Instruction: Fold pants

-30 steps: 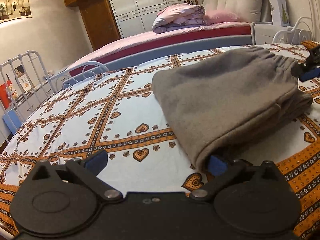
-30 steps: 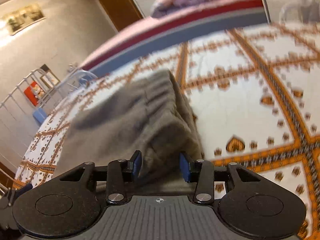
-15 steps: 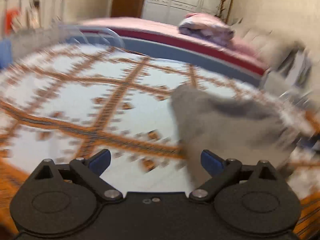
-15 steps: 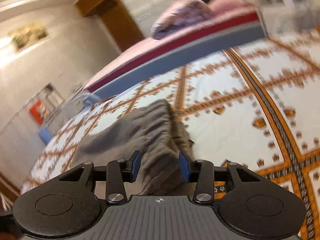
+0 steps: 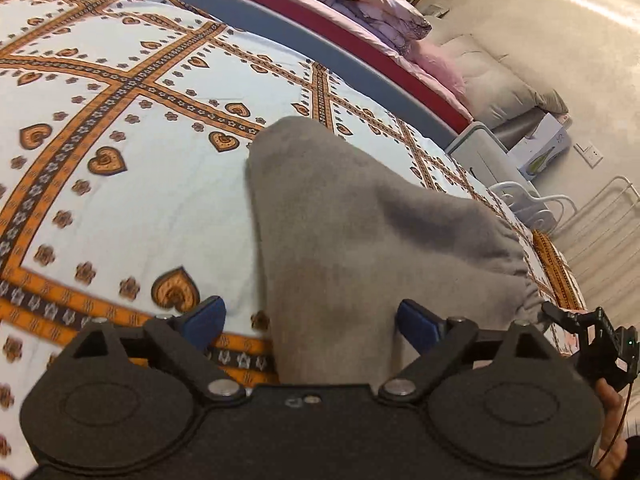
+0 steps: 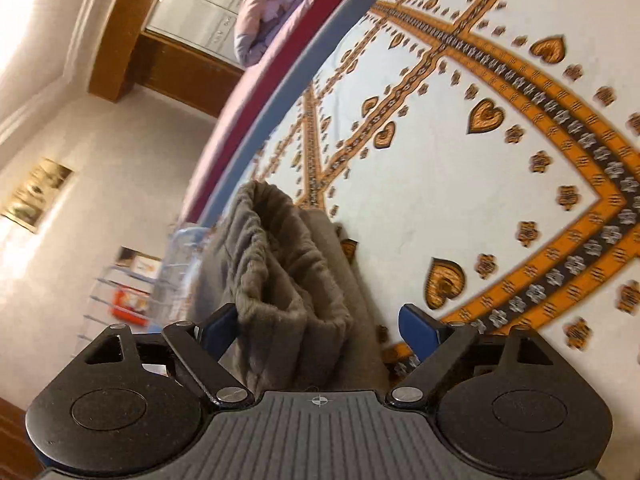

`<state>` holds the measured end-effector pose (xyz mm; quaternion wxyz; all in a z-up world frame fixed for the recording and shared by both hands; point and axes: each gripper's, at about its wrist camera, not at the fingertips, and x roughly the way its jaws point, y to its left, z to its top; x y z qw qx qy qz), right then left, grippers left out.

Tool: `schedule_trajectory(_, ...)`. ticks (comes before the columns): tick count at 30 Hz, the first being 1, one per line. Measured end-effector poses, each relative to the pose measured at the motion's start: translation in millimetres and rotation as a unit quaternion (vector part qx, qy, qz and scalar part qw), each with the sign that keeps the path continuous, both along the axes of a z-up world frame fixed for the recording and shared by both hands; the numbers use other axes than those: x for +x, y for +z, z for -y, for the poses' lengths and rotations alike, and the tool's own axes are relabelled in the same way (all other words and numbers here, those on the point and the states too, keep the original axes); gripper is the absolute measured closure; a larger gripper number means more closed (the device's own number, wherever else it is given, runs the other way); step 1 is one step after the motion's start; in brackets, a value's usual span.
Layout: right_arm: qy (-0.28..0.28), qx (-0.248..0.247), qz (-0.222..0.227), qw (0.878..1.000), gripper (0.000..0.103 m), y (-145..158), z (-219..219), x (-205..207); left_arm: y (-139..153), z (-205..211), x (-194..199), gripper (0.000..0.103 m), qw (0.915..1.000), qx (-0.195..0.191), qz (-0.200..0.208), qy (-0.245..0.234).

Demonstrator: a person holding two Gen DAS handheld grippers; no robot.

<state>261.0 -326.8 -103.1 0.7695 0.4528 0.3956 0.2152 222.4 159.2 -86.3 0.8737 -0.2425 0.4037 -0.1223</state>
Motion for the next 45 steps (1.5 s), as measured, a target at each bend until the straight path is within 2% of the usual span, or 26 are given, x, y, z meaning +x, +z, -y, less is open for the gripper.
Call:
schedule_trajectory(3, 0.04, 0.029, 0.002, 0.999, 0.013, -2.7, -5.8, 13.2, -2.1, -2.5, 8.1, 0.021, 0.9999, -0.014, 0.001, 0.002)
schedule_trajectory(4, 0.058, 0.009, 0.002, 0.998, 0.013, -2.1, -11.4, 18.6, -3.2, -2.8, 11.1, 0.027, 0.9998, -0.018, 0.002, 0.006)
schedule_trajectory(5, 0.078, -0.01, 0.006, 0.997, 0.014, -0.7, -17.8, 22.7, -2.1, -3.1, 12.5, 0.045, 0.9997, -0.021, 0.003, 0.008)
schedule_trajectory(7, 0.114, -0.049, 0.02, 0.992, 0.042, 6.4, -32.5, 27.1, -6.0, -1.0, 19.0, 0.069, 0.9988, -0.049, -0.008, 0.001)
schedule_trajectory(8, 0.122, -0.06, 0.015, 0.991, 0.044, 8.1, -37.5, 29.0, -5.3, 1.1, 21.0, 0.074, 0.999, -0.044, -0.006, -0.002)
schedule_trajectory(11, 0.11, -0.061, 0.024, 0.992, 0.054, 18.7, -36.5, 27.1, -2.4, -4.4, 23.9, 0.084, 0.9974, -0.071, 0.01, 0.009)
schedule_trajectory(14, 0.113, -0.058, 0.07, 0.989, 0.056, 42.5, -40.7, 20.8, 9.9, -8.7, 34.8, 0.088, 0.9951, -0.089, 0.044, 0.0)
schedule_trajectory(19, 0.11, -0.047, 0.132, 0.984, 0.057, 81.2, -50.3, 43.8, 38.2, -6.4, 92.7, 0.088, 0.9945, -0.066, 0.079, -0.017)
schedule_trajectory(21, 0.094, -0.052, 0.132, 0.985, 0.056, 81.6, -51.8, 65.9, 43.7, 2.1, 124.2, 0.084, 0.9959, -0.037, 0.08, -0.018)
schedule_trajectory(22, 0.075, -0.06, 0.124, 0.988, 0.054, 77.8, -50.6, 77.3, 42.7, 8.2, 135.1, 0.068, 0.9971, -0.007, 0.074, -0.014)
schedule_trajectory(23, 0.058, -0.073, 0.115, 0.989, 0.047, 70.6, -47.2, 86.8, 41.9, 17.9, 138.1, 0.048, 0.9955, 0.059, 0.075, 0.004)
schedule_trajectory(24, 0.036, -0.108, 0.104, 0.988, 0.035, 59.9, -44.3, 95.3, 39.7, 28.7, 137.6, 0.04, 0.9862, 0.144, 0.069, 0.042)
schedule_trajectory(25, 0.008, -0.168, 0.071, 0.983, 0.033, 49.4, -42.3, 101.1, 35.5, 37.4, 132.9, 0.04, 0.9731, 0.212, 0.064, 0.065)
schedule_trajectory(26, -0.014, -0.246, 0.024, 0.969, 0.032, 39.3, -42.7, 105.5, 32.3, 41.1, 123.7, 0.04, 0.9699, 0.225, 0.072, 0.058)
schedule_trajectory(28, -0.023, -0.218, 0.066, 0.974, 0.032, 40.7, -35.9, 92.8, 29.6, 48.6, 99.7, 0.04, 0.9669, 0.233, 0.092, 0.05)
schedule_trajectory(30, -0.031, -0.261, 0.111, 0.958, 0.032, 58.9, -47.0, 80.4, 27.5, 60.2, 80.6, 0.033, 0.9607, 0.249, 0.115, 0.045)
schedule_trajectory(32, -0.01, -0.261, 0.161, 0.952, 0.032, 67.3, -57.3, 73.4, 18.3, 72.9, 78.5, 0.031, 0.9528, 0.282, 0.11, 0.026)
schedule_trajectory(33, 0.009, -0.271, 0.151, 0.951, 0.031, 63.6, -63.0, 74.6, 10.7, 74.5, 86.1, 0.03, 0.9482, 0.307, 0.08, 0.019)
schedule_trajectory(34, 0.034, -0.307, 0.105, 0.945, 0.026, 50.8, -72.4, 82.7, 10.8, 68.4, 85.5, 0.029, 0.9514, 0.297, 0.074, 0.034)
schedule_trajectory(35, 0.059, -0.319, 0.065, 0.944, 0.017, 37.6, -76.3, 88.2, 17.8, 59.8, 81.7, 0.038, 0.9559, 0.281, 0.07, 0.05)
schedule_trajectory(37, 0.037, -0.302, 0.076, 0.95, 0.017, 44.8, -66.1, 72.4, 36.4, 49.5, 62.5, 0.041, 0.9568, 0.267, 0.091, 0.069)
schedule_trajectory(39, 0.017, -0.309, 0.108, 0.945, 0.017, 68.8, -59.1, 52.1, 56.4, 49.7, 34.5, 0.03, 0.9527, 0.27, 0.117, 0.075)
schedule_trajectory(40, 0.011, -0.313, 0.126, 0.941, 0.017, 80.6, -56.2, 40.1, 66.7, 52.5, 17.3, 0.015, 0.9502, 0.272, 0.131, 0.077)
schedule_trajectory(41, 0.006, -0.31, 0.147, 0.939, 0.016, 93.4, -54.6, 28.7, 76.5, 57.9, -2.2, 0.008, 0.947, 0.275, 0.147, 0.076)
schedule_trajectory(43, 0.012, -0.318, 0.184, 0.93, 0.003, 115.6, -54.2, -3.7, 90.5, 71.3, -35.5, 0.006, 0.9411, 0.283, 0.173, 0.066)
schedule_trajectory(45, 0.012, -0.345, 0.211, 0.915, 0.0, 128.7, -63.2, -29.2, 98.8, 82.9, -61.1, 0.006, 0.9413, 0.282, 0.173, 0.068)
